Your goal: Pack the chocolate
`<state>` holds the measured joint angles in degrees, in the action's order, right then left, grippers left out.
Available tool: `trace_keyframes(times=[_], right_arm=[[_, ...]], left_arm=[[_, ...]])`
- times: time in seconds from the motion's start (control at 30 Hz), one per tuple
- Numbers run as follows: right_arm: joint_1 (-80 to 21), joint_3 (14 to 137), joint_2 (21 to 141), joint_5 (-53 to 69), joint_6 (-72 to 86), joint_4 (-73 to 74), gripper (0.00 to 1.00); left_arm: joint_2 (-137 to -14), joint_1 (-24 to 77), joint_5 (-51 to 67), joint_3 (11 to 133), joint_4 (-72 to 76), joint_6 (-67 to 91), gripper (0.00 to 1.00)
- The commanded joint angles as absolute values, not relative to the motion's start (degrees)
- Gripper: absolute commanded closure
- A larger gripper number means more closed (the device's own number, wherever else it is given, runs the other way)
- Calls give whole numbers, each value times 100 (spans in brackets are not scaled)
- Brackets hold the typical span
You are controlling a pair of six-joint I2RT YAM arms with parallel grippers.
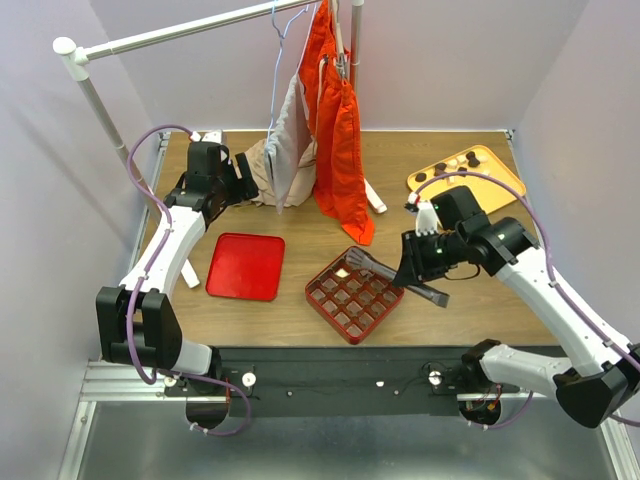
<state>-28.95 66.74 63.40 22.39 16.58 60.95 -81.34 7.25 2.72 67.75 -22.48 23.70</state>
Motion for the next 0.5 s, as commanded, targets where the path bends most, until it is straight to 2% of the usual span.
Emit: trace_keyframes(times=[0.0,0.47], right_arm=[[-3348,6618,6521,2470,1503,6170,73],[-3841,6574,7005,2048,1538,5854,72]], left_arm=[[-8060,729,132,6970,-2285,2426,16],[-8068,729,44,7084,-2426,2364,16]])
